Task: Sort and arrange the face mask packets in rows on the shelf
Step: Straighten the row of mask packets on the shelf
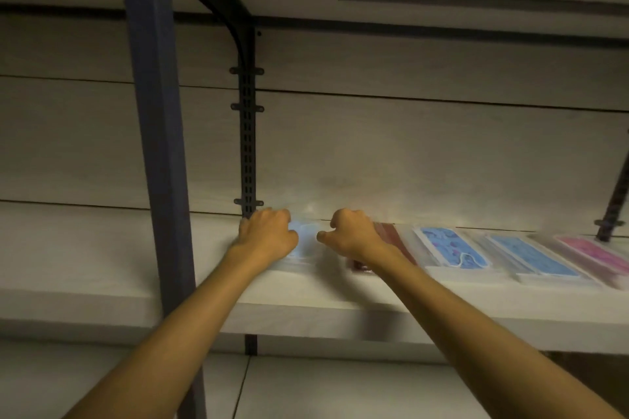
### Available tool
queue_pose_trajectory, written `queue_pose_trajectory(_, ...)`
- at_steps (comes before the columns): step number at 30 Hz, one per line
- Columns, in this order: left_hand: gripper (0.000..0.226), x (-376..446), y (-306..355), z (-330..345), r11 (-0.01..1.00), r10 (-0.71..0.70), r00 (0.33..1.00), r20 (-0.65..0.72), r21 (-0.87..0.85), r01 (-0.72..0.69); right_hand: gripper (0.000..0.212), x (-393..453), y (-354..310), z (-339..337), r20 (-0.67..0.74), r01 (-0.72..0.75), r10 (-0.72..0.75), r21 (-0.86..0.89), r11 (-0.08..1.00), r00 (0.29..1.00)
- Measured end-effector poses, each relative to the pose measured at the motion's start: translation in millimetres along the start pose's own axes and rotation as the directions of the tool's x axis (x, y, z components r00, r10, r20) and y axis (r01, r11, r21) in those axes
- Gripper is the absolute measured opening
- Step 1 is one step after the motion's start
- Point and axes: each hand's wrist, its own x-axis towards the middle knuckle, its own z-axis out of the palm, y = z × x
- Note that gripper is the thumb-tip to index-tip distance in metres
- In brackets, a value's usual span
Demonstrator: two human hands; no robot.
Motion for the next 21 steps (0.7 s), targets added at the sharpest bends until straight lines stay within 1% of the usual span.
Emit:
queue_pose_trajectory(2,0.04,-0.9,-8.5,1.8,0.999,-0.031,0.999,0.027,0.013,0.031,0.04,2.8,-14.5,10.3,0.015,-0.09,0.091,-0.018,0.996,0.996)
queue_pose_trajectory(4,0.042,-1.1,-13.8,2.3,0.994,-0.102,0.992,0.068,0.034,0.1,0.043,5.0,-24.1,19.2,0.057,-0.141,0.143,-0.033,0.989,0.988)
queue_pose_trajectory(5,0.046,-0.2,-16.4,3.2,0.989,-0.143,0.985,0.1,0.038,0.14,0.042,6.1,-27.1,22.2,0.082,-0.151,0.155,-0.046,0.987,0.985)
queue_pose_trajectory(8,0.067,2.8,-22.7,7.1,0.964,-0.261,0.944,0.203,0.012,0.264,0.041,5.9,-33.6,27.2,0.162,-0.133,0.15,-0.109,0.985,0.975)
queue_pose_trajectory(9,0.07,3.7,-23.9,8.5,0.958,-0.279,0.936,0.217,-0.004,0.286,0.043,6.6,-34.0,29.2,0.173,-0.141,0.159,-0.113,0.984,0.972)
queue_pose_trajectory(11,0.069,4.4,-22.3,8.2,0.946,-0.303,0.923,0.238,-0.038,0.321,0.048,10.0,-36.6,34.3,0.189,-0.201,0.216,-0.095,0.975,0.958)
queue_pose_trajectory(14,0.062,7.1,-17.1,8.5,0.927,-0.319,0.913,0.253,-0.119,0.357,0.044,15.5,-41.8,38.7,0.209,-0.266,0.264,-0.023,0.964,0.942)
queue_pose_trajectory(16,0.06,8.8,-15.7,10.4,0.913,-0.334,0.909,0.249,-0.152,0.378,0.033,16.5,-45.2,39.0,0.22,-0.303,0.288,0.036,0.952,0.932)
queue_pose_trajectory(18,0.057,9.1,-15.2,11.6,0.897,-0.336,0.908,0.249,-0.21,0.389,0.024,18.0,-46.5,40.8,0.232,-0.369,0.33,0.149,0.917,0.915)
queue_pose_trajectory(19,0.054,7.8,-15.1,10.3,0.888,-0.33,0.908,0.257,-0.242,0.391,0.026,18.3,-46.1,40.1,0.248,-0.403,0.351,0.209,0.891,0.903)
queue_pose_trajectory(21,0.043,9.2,-17.4,9.6,0.877,-0.289,0.921,0.262,-0.313,0.364,0.038,19.0,-43.7,36.5,0.301,-0.47,0.388,0.281,0.837,0.871)
